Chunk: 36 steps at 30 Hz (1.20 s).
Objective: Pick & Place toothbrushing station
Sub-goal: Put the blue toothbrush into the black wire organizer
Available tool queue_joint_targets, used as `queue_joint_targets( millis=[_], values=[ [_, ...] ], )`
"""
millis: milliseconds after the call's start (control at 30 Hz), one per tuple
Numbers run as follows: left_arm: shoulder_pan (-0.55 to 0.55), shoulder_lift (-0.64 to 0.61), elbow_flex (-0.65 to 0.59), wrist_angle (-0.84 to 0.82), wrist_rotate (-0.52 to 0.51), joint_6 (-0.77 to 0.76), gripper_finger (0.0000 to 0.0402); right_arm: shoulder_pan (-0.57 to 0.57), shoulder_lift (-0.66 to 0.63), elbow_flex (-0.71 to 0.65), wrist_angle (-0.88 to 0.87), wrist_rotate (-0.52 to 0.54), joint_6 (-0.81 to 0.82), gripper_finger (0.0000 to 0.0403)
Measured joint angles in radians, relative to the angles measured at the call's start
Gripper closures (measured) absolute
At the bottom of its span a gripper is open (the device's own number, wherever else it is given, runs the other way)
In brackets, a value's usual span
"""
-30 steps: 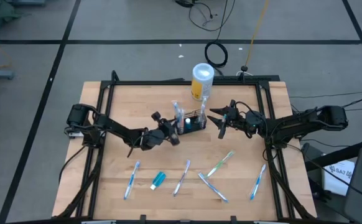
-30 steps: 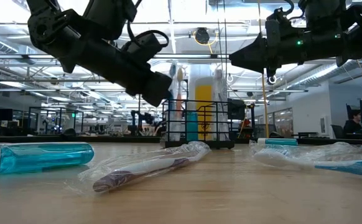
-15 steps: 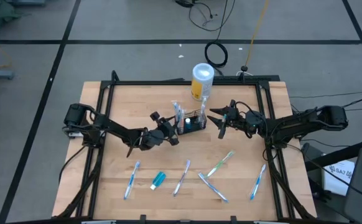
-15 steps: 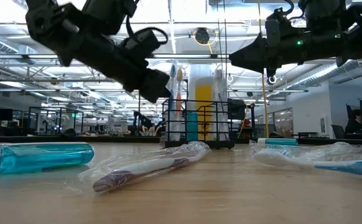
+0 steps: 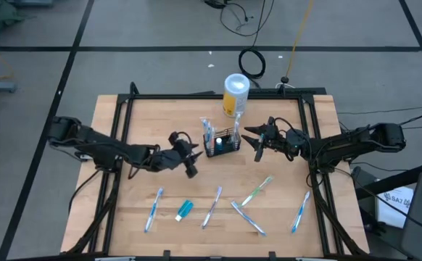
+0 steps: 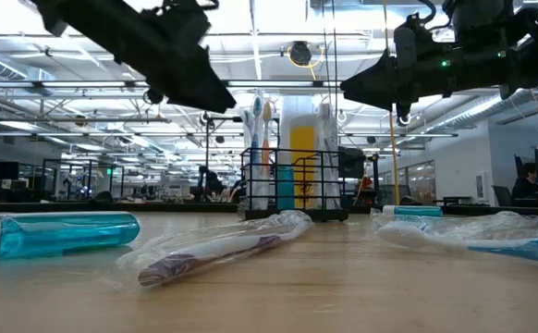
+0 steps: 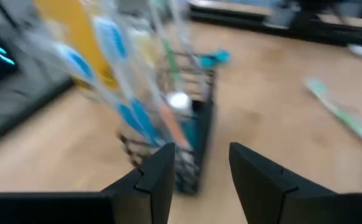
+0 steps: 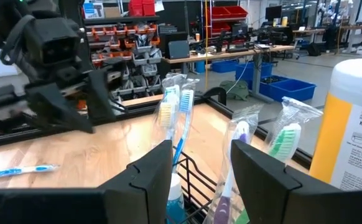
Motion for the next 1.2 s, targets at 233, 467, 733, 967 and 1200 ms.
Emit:
queue_joint_targets(
  millis=[233,467,733,967,1200],
  values=[
    [-0.042,-0.046,0.0,-0.293,0.327,-0.299,0.0243,0.0,0.0,0.0,-0.006,0.0,0.007,0.0248],
    [-0.123,-0.037,-0.001,-0.685,0.603,-0.713,0.0243,0.0,0.0,0.0,-0.017,0.0,0.007,0.0248],
    [-0.247,-0.038,-0.001,-0.907,0.587,-1.031,0.0243,0.0,0.0,0.0,-0.02,0.0,0.007,0.0248],
    [-0.341,-0.03,-0.001,-0.822,0.59,-1.145,0.0243,0.0,0.0,0.0,-0.021,0.0,0.008,0.0248],
    [-0.375,0.044,-0.001,-0.797,0.662,-1.19,0.0243,0.0,0.0,0.0,-0.021,0.0,0.007,0.0248]
  ],
)
